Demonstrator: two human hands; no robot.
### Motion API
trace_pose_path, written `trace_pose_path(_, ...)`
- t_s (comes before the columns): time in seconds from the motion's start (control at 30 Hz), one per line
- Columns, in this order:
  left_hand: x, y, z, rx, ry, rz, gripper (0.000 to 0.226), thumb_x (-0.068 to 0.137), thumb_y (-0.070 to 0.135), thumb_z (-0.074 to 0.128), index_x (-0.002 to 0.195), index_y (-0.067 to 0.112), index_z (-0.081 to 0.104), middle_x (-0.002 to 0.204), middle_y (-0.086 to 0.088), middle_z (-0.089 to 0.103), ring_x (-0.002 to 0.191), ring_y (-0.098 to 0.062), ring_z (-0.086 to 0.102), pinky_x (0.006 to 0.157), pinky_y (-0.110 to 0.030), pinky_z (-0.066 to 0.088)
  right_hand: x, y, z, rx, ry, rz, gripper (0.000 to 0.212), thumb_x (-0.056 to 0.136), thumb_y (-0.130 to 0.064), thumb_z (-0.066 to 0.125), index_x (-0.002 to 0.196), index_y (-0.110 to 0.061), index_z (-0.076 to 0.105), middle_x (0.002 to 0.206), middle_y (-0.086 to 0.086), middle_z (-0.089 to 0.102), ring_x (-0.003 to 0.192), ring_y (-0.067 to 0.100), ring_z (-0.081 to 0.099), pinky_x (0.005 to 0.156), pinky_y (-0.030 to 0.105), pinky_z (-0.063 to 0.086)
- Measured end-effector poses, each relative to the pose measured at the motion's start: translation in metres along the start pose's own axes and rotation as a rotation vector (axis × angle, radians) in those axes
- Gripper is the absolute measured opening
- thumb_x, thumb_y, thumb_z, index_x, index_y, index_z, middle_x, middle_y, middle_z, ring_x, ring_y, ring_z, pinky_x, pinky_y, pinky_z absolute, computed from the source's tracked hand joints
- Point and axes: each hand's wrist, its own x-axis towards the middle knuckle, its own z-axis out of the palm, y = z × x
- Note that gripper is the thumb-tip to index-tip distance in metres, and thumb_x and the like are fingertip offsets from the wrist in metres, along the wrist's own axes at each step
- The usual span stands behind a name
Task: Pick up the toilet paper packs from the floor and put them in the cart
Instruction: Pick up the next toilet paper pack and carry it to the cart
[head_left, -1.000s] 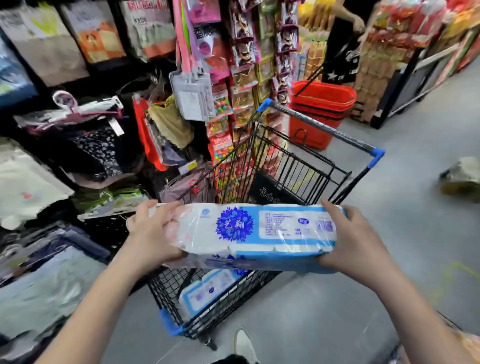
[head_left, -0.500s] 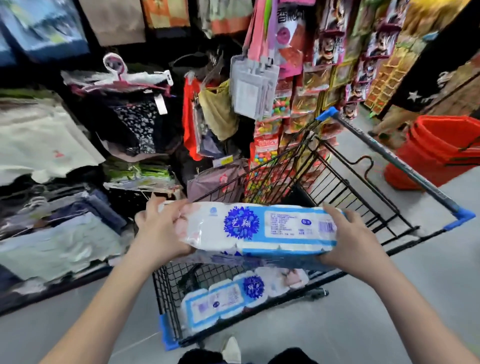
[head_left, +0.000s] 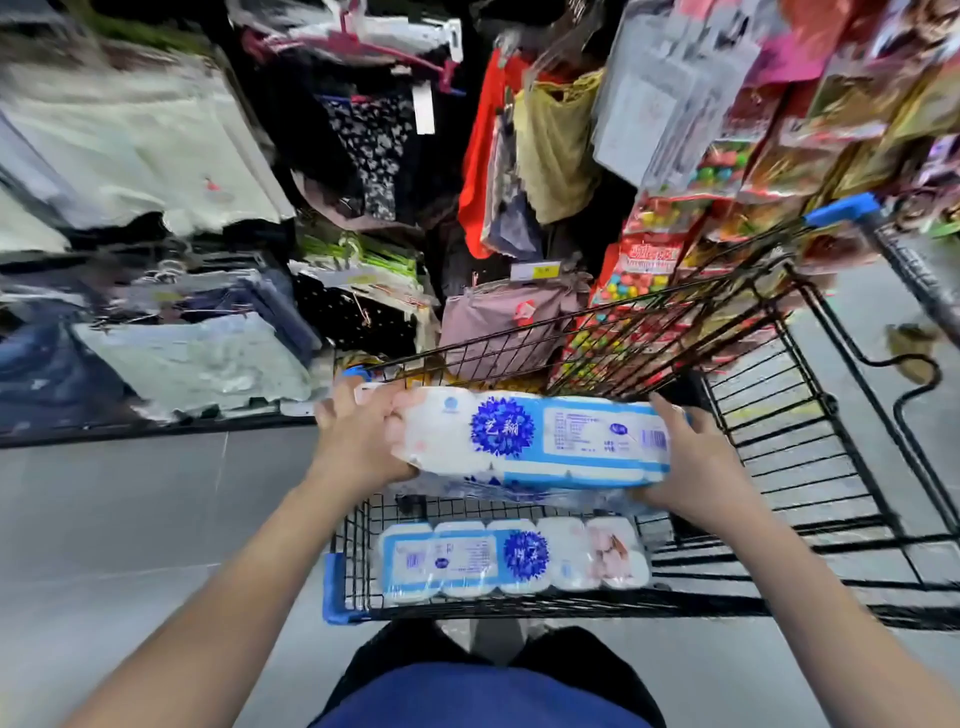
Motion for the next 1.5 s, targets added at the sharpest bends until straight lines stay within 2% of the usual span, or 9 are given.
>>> trace_pose_path(0.2,0.010,-0.012,0.050,-0.012,-0.009,-0.107,0.110,0.055,0.029,0.087,0.148,0.039,0.030,0.151,-0.005,0.007,0.138,-0.041,0.018,0.116,-0.049,0.029,0.041,0.014,0.044,-0.048,-0.040,-0.048,0.126,0.053,-0.050,0.092,0.157,-0.021,0.027,0.140,0.019,0.041,0.124,0.038,0.047,0.102,0.046,0.043)
trace_pose_path(0.33,0.016,-0.014,0.080,0.002,-0.055,-0.158,0.107,0.055,0.029,0.091,0.140,0.045,0.027,0.151,-0.005,0.007,0.138,-0.040,0.017,0.114,-0.049,0.030,0.063,0.018,0.070,-0.049,-0.139,-0.022,0.123,0.058,-0.049,0.089,0.157,-0.024,0.021,0.141,0.018,0.040,0.128,0.037,0.046,0.106,0.047,0.041)
trace_pose_path(0.53,0.021,-0.021,0.117,-0.013,-0.068,-0.198,0.110,0.057,0.027,0.093,0.143,0.042,0.026,0.153,0.001,0.004,0.142,-0.041,0.009,0.111,-0.058,0.038,0.078,0.029,0.103,-0.115,-0.213,0.008,0.120,0.062,-0.049,0.087,0.157,-0.021,0.019,0.138,0.017,0.039,0.128,0.035,0.045,0.107,0.044,0.040)
trace_pose_path(0.7,0.025,-0.032,0.139,0.060,-0.056,-0.201,0.113,0.054,0.041,0.093,0.145,0.039,0.027,0.157,-0.008,0.004,0.146,-0.044,0.011,0.111,-0.061,0.036,0.088,0.030,0.127,-0.136,-0.262,0.013,0.121,0.065,-0.049,0.087,0.157,-0.022,0.014,0.145,0.017,0.033,0.137,0.034,0.037,0.112,0.042,0.035)
trace_pose_path(0.9,0.028,-0.045,0.153,0.003,-0.080,-0.248,0.109,0.061,0.029,0.091,0.146,0.045,0.025,0.159,-0.001,-0.006,0.146,-0.044,0.006,0.108,-0.060,0.040,0.094,0.028,0.156,-0.127,-0.313,0.044,0.127,0.064,-0.050,0.089,0.158,-0.023,0.008,0.146,0.018,0.030,0.138,0.034,0.037,0.114,0.042,0.034)
trace_pose_path(1.07,0.032,-0.058,0.171,0.029,-0.176,-0.266,0.101,0.072,0.022,0.080,0.151,0.039,0.020,0.155,-0.008,-0.001,0.143,-0.044,0.011,0.110,-0.055,0.040,0.095,0.031,0.178,-0.088,-0.335,0.067,0.119,0.066,-0.035,0.087,0.157,-0.027,0.010,0.143,0.014,0.032,0.131,0.029,0.043,0.111,0.039,0.040)
trace_pose_path(1.17,0.032,-0.055,0.177,0.171,-0.330,-0.247,0.111,0.078,0.030,0.076,0.156,0.036,-0.002,0.157,-0.011,-0.006,0.147,-0.047,-0.004,0.115,-0.056,0.033,0.096,0.032,0.188,-0.048,-0.359,0.135,0.106,0.071,-0.029,0.084,0.155,-0.022,0.019,0.145,0.015,0.031,0.132,0.031,0.043,0.111,0.041,0.042)
trace_pose_path(1.27,0.031,-0.050,0.177,0.197,-0.392,-0.250,0.109,0.082,0.023,0.073,0.156,0.038,-0.006,0.161,-0.010,-0.015,0.148,-0.045,-0.016,0.117,-0.053,0.024,0.094,0.029,0.195,-0.008,-0.404,0.148,0.081,0.081,-0.024,0.074,0.148,-0.015,0.030,0.144,0.016,0.033,0.129,0.032,0.044,0.106,0.042,0.045)
trace_pose_path(1.5,0.023,-0.045,0.171,0.214,-0.396,-0.270,0.109,0.080,0.029,0.076,0.157,0.032,0.000,0.160,-0.014,-0.005,0.149,-0.039,0.006,0.119,-0.046,0.031,0.090,0.029,0.191,-0.009,-0.429,0.146,0.081,0.083,-0.029,0.073,0.149,-0.017,0.028,0.139,0.014,0.038,0.124,0.031,0.050,0.103,0.045,0.049)
